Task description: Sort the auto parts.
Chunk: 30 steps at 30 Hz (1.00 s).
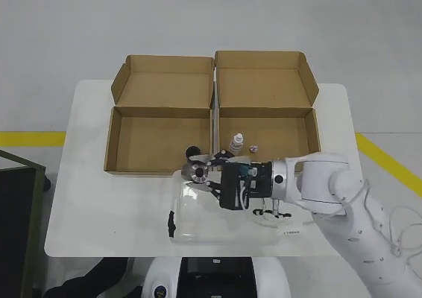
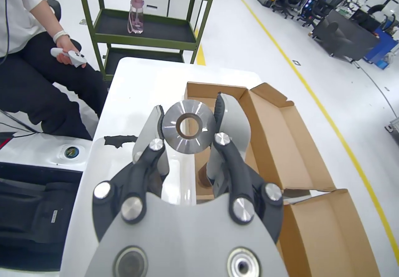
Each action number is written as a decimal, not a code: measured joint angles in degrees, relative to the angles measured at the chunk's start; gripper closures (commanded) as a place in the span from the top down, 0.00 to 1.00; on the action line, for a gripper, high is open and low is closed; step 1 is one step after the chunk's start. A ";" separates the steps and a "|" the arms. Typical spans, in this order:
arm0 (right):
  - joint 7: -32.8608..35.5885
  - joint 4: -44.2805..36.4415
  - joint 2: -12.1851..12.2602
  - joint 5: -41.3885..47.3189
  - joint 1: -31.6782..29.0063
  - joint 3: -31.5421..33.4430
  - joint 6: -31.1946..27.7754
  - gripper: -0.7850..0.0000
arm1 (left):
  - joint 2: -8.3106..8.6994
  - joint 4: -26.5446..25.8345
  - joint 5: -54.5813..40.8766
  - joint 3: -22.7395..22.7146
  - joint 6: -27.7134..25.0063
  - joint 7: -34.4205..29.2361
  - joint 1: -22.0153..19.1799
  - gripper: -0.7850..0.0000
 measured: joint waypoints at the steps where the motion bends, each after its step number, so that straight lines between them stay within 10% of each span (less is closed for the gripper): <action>1: -0.33 -0.05 0.04 0.23 0.04 0.41 0.32 0.00 | 0.00 0.00 0.00 0.00 0.00 0.00 0.00 1.00; 30: -6.47 8.42 -1.27 -1.76 3.94 -4.97 6.07 0.00 | 0.00 0.00 0.00 0.00 0.00 0.00 0.00 1.00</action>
